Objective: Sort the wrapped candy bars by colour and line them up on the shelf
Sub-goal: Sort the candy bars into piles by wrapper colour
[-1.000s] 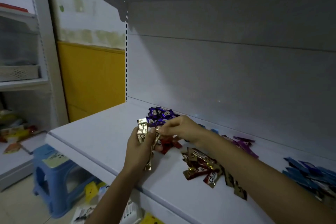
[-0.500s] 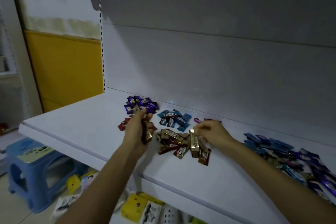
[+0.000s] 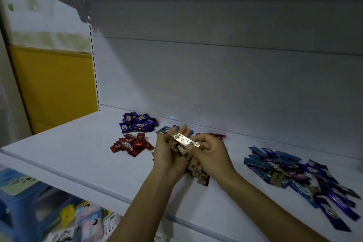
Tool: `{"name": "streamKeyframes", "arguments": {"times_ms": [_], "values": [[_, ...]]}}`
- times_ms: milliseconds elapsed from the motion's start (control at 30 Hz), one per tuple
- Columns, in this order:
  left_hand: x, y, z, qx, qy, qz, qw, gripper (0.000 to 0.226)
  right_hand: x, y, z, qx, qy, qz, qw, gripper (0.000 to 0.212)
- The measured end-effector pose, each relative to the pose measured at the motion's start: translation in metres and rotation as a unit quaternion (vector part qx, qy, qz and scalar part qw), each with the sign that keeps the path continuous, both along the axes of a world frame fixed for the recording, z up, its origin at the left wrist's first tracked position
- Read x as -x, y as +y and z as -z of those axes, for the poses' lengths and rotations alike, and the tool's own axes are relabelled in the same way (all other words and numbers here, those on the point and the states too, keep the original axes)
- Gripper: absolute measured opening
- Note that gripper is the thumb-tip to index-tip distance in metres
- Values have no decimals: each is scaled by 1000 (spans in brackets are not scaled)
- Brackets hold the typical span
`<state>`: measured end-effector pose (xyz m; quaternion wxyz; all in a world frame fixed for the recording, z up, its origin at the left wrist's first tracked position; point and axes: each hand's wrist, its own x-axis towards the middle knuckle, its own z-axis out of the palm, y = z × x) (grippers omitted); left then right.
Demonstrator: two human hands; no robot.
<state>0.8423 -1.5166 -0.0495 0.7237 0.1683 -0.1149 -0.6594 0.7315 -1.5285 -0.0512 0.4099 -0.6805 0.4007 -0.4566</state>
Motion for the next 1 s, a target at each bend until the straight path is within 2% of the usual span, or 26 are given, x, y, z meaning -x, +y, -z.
{"name": "streamKeyframes", "arguments": {"times_ms": [67,167,333,400,500,567,633,667,700,767,800,867,900,933,1000], "values": [[1,3,6,4,-43,22,999,28,1,-6,1,-29,-11,3,1000,12],[1,8,14,-28,-168,40,985,23,-1,-12,3,-50,-16,6,999,10],[-15,21,14,-28,-337,-1,941,23,15,-24,-2,-21,-24,33,999,5],[-27,28,15,-29,-403,-28,914,15,28,-29,2,-14,32,56,998,3],[-38,36,18,-21,-487,-54,871,10,44,-29,16,-54,118,28,991,3],[-40,40,22,-17,-548,-77,833,15,49,-26,24,-62,192,18,979,15],[-37,42,25,-4,-592,-87,801,18,52,-27,25,17,293,58,954,29],[-34,43,26,5,-605,-89,791,18,52,-26,23,59,301,78,949,36],[-31,43,27,17,-615,-91,783,19,50,-23,18,70,268,76,958,44],[-24,41,27,36,-637,-93,764,18,45,-15,8,-1,134,-14,991,53],[-21,40,27,44,-650,-91,753,17,42,-10,5,-38,83,-70,993,46],[-16,39,27,53,-668,-79,738,9,38,-7,3,-68,33,-110,991,27],[-15,39,27,51,-668,-65,740,3,38,-9,2,-81,7,-103,991,19],[-16,40,27,48,-658,-52,750,6,38,-12,1,-105,-27,-86,990,15],[-22,41,28,35,-596,-27,802,20,42,-22,-1,-142,-77,-50,986,13]]}}
